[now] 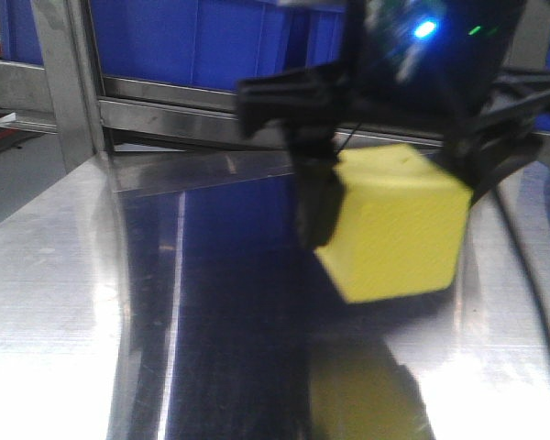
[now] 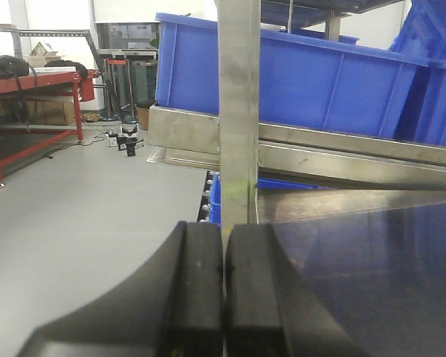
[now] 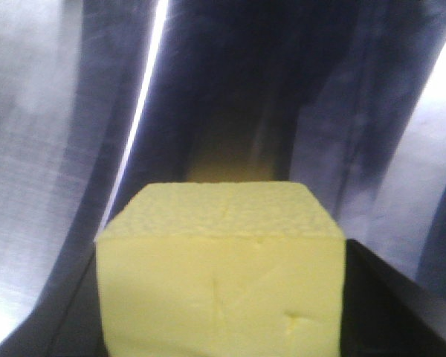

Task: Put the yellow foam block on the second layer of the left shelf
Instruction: 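Lift the yellow foam block off the table with the right gripper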

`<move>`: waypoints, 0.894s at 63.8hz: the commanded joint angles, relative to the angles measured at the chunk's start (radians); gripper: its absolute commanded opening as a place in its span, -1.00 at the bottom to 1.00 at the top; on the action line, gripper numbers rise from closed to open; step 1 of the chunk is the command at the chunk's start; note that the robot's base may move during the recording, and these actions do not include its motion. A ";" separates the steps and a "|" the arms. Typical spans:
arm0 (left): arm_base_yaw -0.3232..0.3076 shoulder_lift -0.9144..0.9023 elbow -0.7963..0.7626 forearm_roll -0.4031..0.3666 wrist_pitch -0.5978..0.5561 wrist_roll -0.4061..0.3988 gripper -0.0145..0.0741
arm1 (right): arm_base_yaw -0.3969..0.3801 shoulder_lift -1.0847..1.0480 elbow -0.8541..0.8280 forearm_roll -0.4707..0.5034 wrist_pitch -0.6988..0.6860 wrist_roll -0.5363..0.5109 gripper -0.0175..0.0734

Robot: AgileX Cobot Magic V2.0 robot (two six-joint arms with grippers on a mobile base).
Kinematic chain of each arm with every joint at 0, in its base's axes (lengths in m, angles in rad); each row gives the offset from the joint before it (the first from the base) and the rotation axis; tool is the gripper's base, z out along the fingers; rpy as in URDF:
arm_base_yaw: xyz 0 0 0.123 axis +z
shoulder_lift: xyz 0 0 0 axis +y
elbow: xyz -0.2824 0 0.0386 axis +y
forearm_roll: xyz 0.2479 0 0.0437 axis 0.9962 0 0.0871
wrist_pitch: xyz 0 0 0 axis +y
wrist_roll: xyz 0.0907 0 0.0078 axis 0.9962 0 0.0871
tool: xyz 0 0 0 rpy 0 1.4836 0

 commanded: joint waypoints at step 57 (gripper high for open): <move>0.001 -0.020 0.027 -0.006 -0.082 -0.003 -0.39 | -0.638 -0.771 0.648 0.224 -0.581 -0.588 0.53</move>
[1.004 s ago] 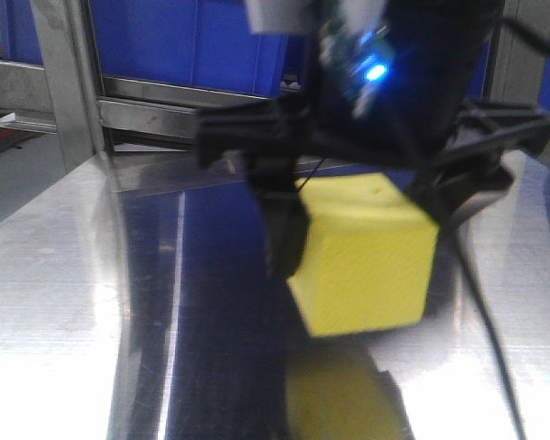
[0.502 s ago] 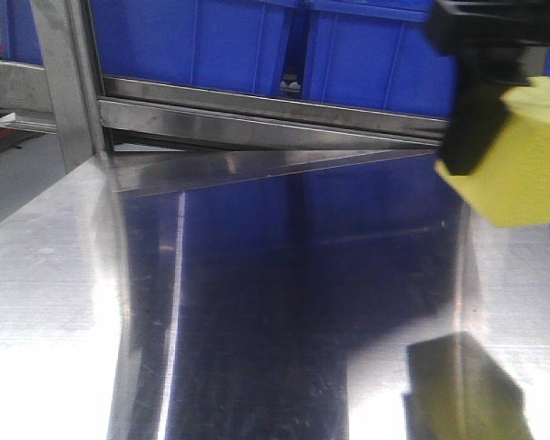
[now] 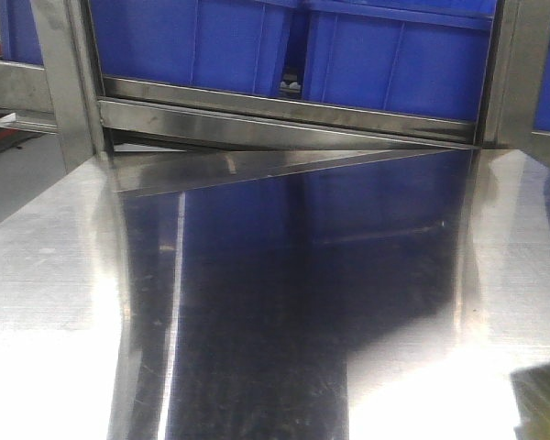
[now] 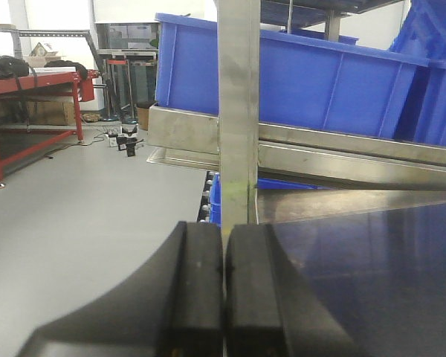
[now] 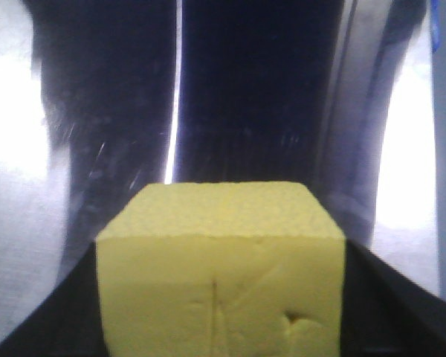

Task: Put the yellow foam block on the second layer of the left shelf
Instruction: 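Lift the yellow foam block off the table with the right gripper, then hold the block raised in the right gripper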

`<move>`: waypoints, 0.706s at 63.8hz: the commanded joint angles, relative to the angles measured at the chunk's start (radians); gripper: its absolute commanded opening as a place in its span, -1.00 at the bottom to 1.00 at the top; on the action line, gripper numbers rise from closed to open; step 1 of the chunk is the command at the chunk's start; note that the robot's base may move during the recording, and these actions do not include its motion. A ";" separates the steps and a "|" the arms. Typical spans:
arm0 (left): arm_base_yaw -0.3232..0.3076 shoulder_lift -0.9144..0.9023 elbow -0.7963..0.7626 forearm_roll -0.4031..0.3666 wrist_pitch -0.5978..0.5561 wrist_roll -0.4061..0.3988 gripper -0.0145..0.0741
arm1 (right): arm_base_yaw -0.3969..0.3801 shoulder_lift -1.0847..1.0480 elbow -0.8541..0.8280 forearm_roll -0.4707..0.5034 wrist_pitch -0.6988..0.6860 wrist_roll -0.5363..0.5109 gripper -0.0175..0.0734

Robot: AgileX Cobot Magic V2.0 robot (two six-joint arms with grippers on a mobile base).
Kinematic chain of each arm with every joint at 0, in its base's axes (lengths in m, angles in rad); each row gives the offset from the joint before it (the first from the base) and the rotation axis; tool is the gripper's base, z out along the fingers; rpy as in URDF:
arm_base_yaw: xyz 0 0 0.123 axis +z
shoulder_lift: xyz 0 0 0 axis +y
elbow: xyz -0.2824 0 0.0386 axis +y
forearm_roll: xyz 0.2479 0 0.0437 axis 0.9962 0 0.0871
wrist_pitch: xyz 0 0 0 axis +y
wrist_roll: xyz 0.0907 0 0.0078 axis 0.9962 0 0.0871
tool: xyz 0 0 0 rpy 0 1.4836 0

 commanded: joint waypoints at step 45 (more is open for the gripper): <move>0.001 -0.020 0.027 -0.006 -0.082 -0.003 -0.39 | -0.124 -0.544 0.129 -0.020 -0.378 -0.192 0.53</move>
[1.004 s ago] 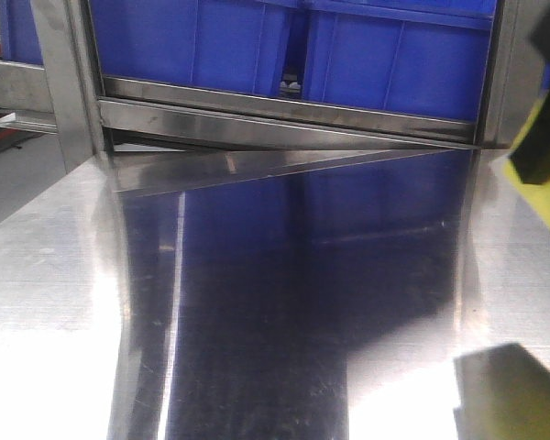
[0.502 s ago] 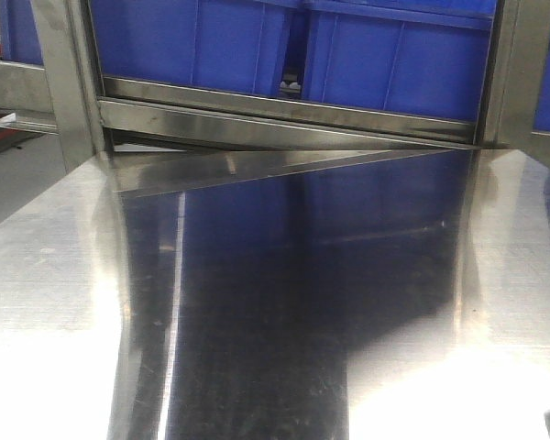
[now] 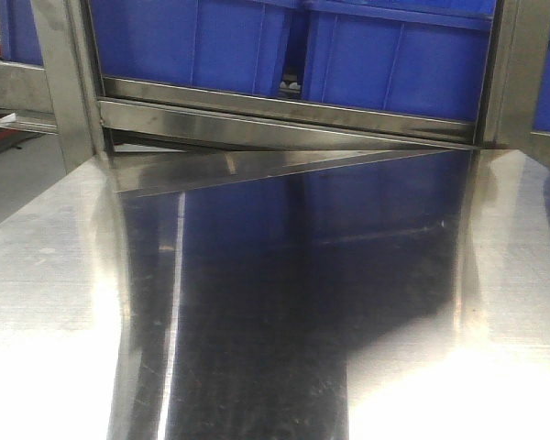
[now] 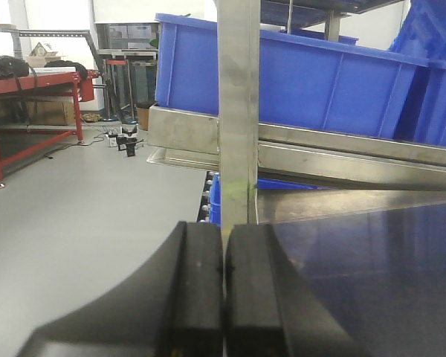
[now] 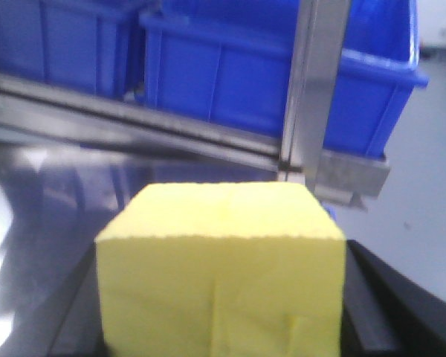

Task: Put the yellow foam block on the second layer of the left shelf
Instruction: 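Hold the block raised in the right gripper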

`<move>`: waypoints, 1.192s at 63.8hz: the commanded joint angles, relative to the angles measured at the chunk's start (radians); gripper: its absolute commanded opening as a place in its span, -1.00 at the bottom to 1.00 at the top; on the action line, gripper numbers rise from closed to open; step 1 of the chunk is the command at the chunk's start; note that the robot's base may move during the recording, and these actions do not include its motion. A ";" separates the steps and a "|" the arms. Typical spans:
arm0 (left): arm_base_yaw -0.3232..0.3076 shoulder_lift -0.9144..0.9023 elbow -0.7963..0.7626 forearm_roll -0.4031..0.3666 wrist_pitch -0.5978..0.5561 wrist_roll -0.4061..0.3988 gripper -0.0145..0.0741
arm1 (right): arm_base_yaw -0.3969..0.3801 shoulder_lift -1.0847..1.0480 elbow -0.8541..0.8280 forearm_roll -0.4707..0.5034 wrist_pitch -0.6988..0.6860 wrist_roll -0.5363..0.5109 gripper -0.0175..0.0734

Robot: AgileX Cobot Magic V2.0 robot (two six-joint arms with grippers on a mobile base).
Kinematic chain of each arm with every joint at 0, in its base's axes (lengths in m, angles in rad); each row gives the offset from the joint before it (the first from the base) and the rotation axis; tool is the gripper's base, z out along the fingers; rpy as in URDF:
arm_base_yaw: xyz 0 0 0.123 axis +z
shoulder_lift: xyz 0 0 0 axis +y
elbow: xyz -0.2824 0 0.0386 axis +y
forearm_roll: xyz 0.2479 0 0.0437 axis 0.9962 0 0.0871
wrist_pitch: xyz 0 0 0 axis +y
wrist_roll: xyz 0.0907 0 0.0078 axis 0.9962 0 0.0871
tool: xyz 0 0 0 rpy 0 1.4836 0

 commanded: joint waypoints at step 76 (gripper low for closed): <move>0.001 -0.020 0.027 -0.006 -0.082 -0.003 -0.39 | -0.005 -0.057 0.029 -0.012 -0.169 -0.014 0.53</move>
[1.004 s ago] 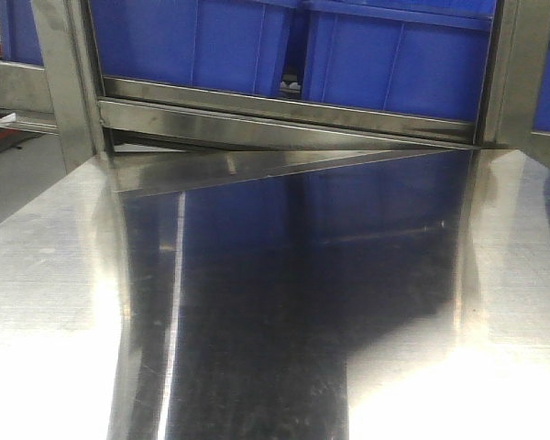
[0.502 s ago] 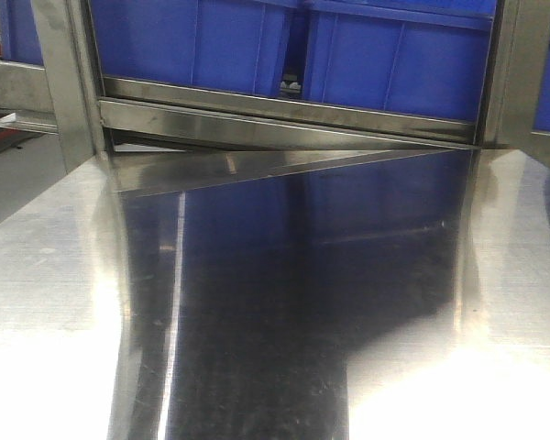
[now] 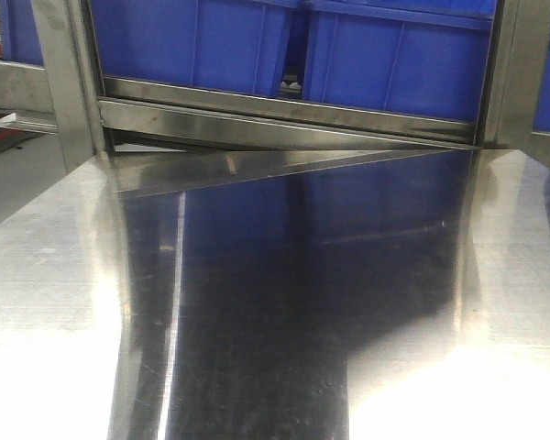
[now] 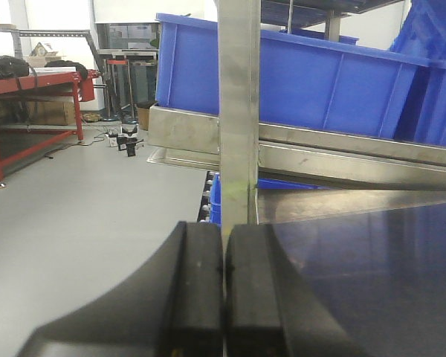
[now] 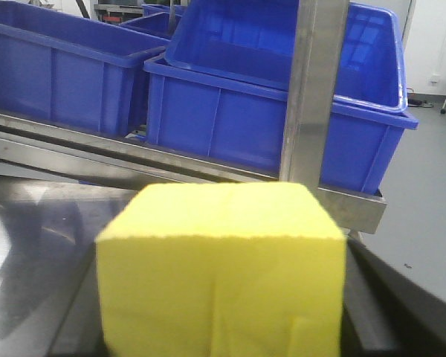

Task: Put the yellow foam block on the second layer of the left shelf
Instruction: 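Hold the block raised in the right gripper, then drive the base away from the table carrying the block in the right gripper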

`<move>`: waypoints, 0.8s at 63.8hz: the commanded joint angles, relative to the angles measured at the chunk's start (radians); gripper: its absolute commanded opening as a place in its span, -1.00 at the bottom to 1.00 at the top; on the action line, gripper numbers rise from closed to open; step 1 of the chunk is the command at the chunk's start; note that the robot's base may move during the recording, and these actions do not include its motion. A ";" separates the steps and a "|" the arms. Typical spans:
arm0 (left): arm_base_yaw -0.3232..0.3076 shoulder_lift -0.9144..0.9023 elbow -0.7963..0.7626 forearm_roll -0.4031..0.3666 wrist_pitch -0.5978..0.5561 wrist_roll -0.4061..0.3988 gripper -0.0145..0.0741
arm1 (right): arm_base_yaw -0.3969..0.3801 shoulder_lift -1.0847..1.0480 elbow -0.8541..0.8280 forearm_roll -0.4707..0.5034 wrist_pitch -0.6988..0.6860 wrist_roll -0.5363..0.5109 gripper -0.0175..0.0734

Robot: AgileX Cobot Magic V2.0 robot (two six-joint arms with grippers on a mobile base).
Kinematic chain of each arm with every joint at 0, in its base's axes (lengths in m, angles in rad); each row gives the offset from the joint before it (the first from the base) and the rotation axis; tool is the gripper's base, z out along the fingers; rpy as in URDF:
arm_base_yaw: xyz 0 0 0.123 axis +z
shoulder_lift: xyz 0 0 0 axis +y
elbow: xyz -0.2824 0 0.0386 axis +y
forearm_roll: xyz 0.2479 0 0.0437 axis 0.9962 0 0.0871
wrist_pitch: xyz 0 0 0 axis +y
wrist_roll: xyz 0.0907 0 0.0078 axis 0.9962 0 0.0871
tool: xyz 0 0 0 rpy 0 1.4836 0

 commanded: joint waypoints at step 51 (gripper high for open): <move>0.001 -0.020 0.027 -0.006 -0.082 -0.003 -0.39 | -0.005 0.006 -0.027 -0.010 -0.100 -0.007 0.53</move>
